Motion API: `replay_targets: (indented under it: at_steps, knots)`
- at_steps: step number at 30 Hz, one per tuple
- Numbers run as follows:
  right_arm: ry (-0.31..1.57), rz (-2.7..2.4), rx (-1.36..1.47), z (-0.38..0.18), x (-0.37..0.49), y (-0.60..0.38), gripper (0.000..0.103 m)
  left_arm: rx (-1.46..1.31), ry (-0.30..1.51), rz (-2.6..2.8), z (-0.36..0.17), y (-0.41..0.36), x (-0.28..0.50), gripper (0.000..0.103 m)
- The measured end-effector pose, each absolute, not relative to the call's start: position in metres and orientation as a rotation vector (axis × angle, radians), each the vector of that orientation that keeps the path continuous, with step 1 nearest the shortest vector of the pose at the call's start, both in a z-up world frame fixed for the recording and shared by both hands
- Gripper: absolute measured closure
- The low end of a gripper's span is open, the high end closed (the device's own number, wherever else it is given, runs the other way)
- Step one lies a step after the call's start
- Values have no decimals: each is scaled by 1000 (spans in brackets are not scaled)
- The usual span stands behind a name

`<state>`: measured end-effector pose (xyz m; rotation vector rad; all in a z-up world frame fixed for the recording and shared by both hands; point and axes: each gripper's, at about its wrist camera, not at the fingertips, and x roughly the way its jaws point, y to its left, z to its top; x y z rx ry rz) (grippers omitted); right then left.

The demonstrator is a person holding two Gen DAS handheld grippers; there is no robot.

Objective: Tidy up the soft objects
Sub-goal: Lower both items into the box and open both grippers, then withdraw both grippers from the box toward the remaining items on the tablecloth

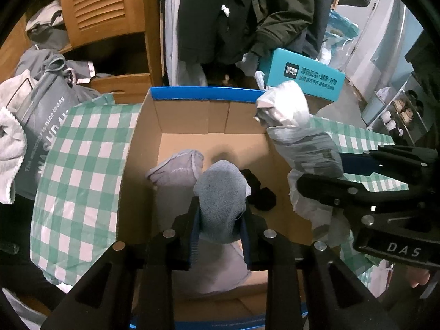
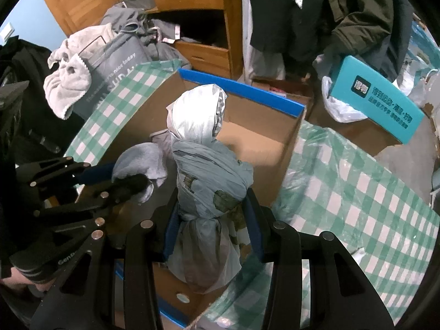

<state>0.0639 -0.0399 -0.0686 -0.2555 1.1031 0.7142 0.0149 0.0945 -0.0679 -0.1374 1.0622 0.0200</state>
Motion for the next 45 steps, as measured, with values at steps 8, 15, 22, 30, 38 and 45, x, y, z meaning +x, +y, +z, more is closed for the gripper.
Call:
replay_targets:
  at_steps: [8,15,22,30,38,45]
  knots:
    - [1125,697,-246,-76,68,-44,56,-107,1060,52,-65,93,13,44]
    - [1113,685,-230,-71,68,-52,44,-116,1063,53,-64,93,14,41]
    - [1091,679,-235,-64,65,-61,36,-127,1056,24,-59,82,12,38]
    - [1070,660,-210,-55,64,-81,36,-102,1040,-6,-52,67,12,38]
    - [1057,623,-198,-49,64,-107,36,-89,1049,-15,-52,56,16,38]
    - [1058,588,-175,-48,65,-131,35,-60,1061,-45,-53,36,19,34]
